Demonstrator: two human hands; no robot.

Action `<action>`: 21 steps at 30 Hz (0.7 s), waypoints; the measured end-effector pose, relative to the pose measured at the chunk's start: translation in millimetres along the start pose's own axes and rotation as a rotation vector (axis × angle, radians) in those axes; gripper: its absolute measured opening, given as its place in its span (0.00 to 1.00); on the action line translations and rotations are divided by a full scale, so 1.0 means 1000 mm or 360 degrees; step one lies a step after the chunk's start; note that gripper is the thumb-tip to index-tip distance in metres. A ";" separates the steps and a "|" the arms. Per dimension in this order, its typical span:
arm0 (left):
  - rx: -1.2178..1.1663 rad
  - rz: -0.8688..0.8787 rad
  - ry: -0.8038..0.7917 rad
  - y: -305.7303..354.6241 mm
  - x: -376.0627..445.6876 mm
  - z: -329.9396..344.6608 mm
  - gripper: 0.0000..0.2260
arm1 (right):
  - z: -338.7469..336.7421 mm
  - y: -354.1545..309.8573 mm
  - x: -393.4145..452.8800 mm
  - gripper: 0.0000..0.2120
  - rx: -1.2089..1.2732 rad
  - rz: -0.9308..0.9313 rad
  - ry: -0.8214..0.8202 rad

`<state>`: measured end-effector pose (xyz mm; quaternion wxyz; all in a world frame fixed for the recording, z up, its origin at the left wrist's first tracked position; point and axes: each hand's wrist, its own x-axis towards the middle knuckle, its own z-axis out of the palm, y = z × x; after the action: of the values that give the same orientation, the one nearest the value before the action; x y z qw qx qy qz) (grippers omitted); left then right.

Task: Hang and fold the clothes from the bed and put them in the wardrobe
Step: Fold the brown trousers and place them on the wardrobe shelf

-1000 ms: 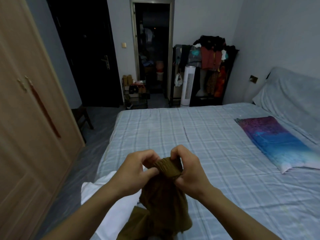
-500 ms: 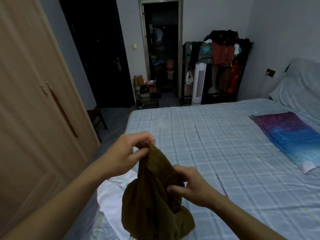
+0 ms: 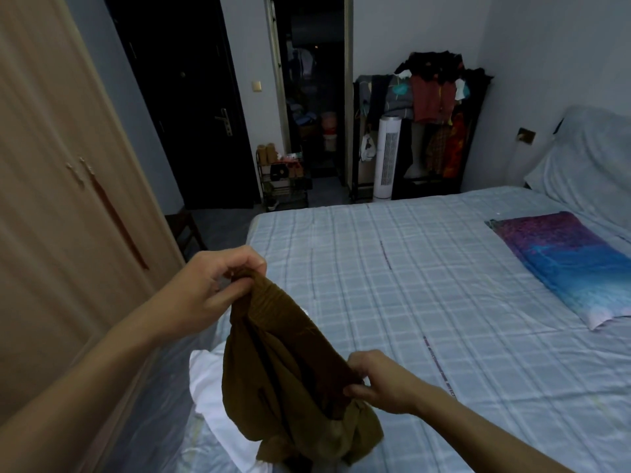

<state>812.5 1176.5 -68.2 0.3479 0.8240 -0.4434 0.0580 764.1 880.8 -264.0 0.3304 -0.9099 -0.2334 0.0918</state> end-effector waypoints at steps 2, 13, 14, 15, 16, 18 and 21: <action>0.0035 -0.0014 -0.0040 -0.005 -0.004 -0.003 0.06 | -0.001 0.009 0.003 0.03 -0.0009 0.0094 0.0248; 0.0485 -0.0064 -0.0368 -0.031 -0.022 0.001 0.11 | -0.086 0.021 0.003 0.07 -0.0247 0.0262 0.1169; 0.0536 -0.0059 -0.0351 -0.032 -0.023 0.002 0.11 | -0.092 0.020 0.000 0.08 -0.0317 0.0255 0.1174; 0.0559 -0.0043 -0.0332 -0.032 -0.023 0.002 0.09 | -0.097 0.020 -0.002 0.09 -0.0384 0.0237 0.1180; 0.0580 -0.0018 -0.0315 -0.032 -0.022 0.003 0.06 | -0.100 0.020 -0.004 0.10 -0.0438 0.0217 0.1183; 0.0671 0.0032 -0.0288 -0.034 -0.017 0.005 0.04 | -0.104 0.018 -0.007 0.11 -0.0499 0.0185 0.1177; 0.0869 0.0042 -0.0166 -0.047 -0.009 0.009 0.04 | -0.107 0.014 -0.013 0.07 -0.0563 0.0193 0.1180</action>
<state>841.4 1194.5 -102.7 0.0888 0.8833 -0.4393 0.1373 792.6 805.0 -191.2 0.2247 -0.9361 -0.0568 -0.2645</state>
